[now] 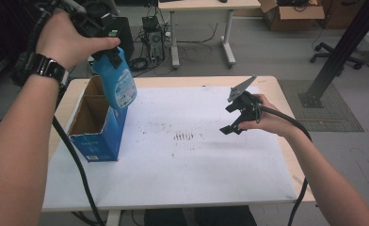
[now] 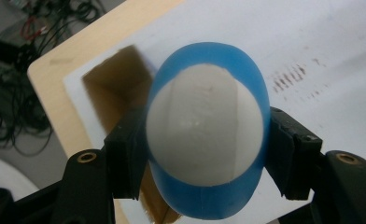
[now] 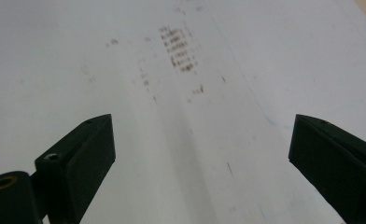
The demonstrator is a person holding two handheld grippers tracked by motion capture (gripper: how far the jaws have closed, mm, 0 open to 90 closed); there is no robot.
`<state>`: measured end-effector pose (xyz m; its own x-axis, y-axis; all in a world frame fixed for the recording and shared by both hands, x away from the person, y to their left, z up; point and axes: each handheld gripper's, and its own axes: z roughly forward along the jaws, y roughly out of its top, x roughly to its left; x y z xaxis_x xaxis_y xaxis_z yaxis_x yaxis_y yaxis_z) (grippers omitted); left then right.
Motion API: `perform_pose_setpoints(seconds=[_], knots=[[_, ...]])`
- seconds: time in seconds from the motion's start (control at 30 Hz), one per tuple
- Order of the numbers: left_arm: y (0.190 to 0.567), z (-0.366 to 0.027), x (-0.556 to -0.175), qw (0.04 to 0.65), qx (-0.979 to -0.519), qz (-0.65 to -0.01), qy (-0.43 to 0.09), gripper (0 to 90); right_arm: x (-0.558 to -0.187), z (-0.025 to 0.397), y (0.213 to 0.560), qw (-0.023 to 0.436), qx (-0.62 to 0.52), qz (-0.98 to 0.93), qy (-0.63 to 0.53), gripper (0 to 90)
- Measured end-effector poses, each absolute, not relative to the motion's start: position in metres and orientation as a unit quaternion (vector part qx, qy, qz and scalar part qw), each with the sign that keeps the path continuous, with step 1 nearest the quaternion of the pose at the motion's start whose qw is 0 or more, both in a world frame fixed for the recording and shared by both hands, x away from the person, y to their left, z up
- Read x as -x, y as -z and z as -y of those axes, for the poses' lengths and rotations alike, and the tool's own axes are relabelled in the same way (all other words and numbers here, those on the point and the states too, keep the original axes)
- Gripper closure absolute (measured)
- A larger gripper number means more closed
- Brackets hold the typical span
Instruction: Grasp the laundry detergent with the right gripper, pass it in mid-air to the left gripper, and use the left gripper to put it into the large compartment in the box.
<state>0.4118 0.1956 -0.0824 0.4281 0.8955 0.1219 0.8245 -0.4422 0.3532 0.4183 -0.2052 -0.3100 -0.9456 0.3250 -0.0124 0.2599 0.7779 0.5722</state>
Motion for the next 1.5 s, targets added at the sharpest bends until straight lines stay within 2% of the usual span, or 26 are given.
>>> perform_pose_setpoints(seconds=[0.33,0.63,1.5], knots=[[0.091,-0.239,-0.415,0.099,-0.781,-0.598,-0.153,38.3,-0.427,0.250,0.315,0.053,-0.189,-0.951,-0.238,6.4],[0.111,-0.261,-0.417,0.083,-0.745,-0.645,-0.147,38.3,-0.426,0.271,0.311,0.061,-0.202,-0.950,-0.228,6.6],[0.206,-0.272,-0.427,0.060,-0.733,-0.669,-0.108,38.3,-0.420,0.275,0.300,0.064,-0.184,-0.956,-0.221,6.8]])
